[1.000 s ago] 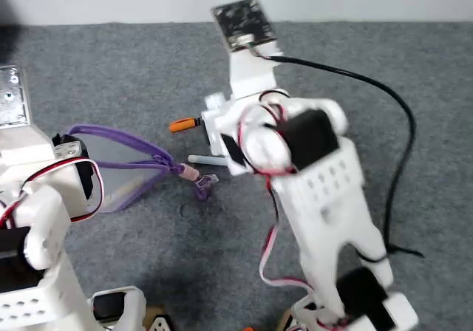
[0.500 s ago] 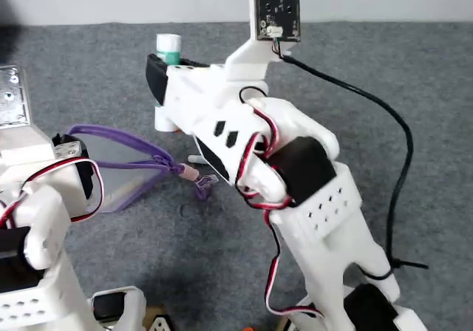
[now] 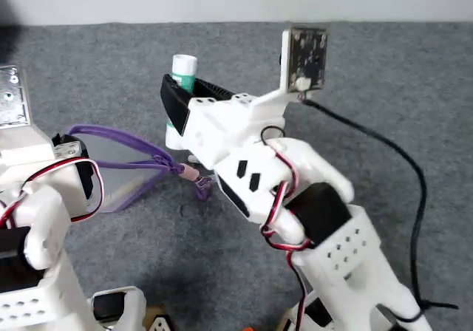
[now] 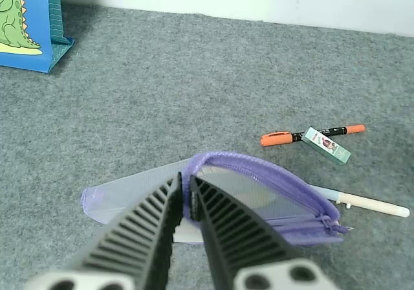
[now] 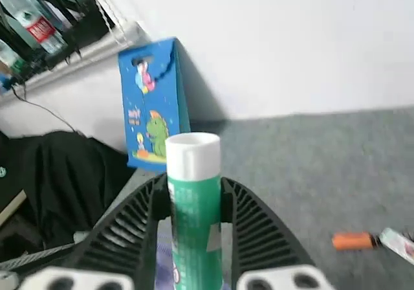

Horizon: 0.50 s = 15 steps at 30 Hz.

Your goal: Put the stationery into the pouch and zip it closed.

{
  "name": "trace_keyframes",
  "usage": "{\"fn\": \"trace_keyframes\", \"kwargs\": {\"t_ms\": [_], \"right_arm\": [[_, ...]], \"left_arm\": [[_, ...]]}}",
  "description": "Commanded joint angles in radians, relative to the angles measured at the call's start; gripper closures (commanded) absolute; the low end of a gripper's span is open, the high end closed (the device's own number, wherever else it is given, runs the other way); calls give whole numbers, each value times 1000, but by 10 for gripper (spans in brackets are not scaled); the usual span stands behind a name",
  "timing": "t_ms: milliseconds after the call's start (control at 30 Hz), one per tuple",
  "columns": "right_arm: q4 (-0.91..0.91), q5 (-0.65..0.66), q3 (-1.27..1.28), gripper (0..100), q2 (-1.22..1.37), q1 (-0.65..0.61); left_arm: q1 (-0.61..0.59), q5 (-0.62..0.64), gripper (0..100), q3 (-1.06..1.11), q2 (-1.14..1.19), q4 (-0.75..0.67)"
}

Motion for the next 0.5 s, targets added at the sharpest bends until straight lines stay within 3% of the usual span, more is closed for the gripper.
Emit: {"fn": "trace_keyframes", "kwargs": {"t_ms": [0, 133, 300, 467], "right_arm": [[-211, 20, 101, 991, -42, -7], [-326, 28, 144, 991, -38, -28], [-484, 175, 262, 991, -38, -111], [-567, 181, 353, 991, -36, -193]], "left_arm": [[-3, 9, 987, 16, 3, 40], [-3, 9, 987, 16, 3, 40], [-3, 9, 987, 16, 3, 40], [-3, 9, 987, 16, 3, 40]]}}
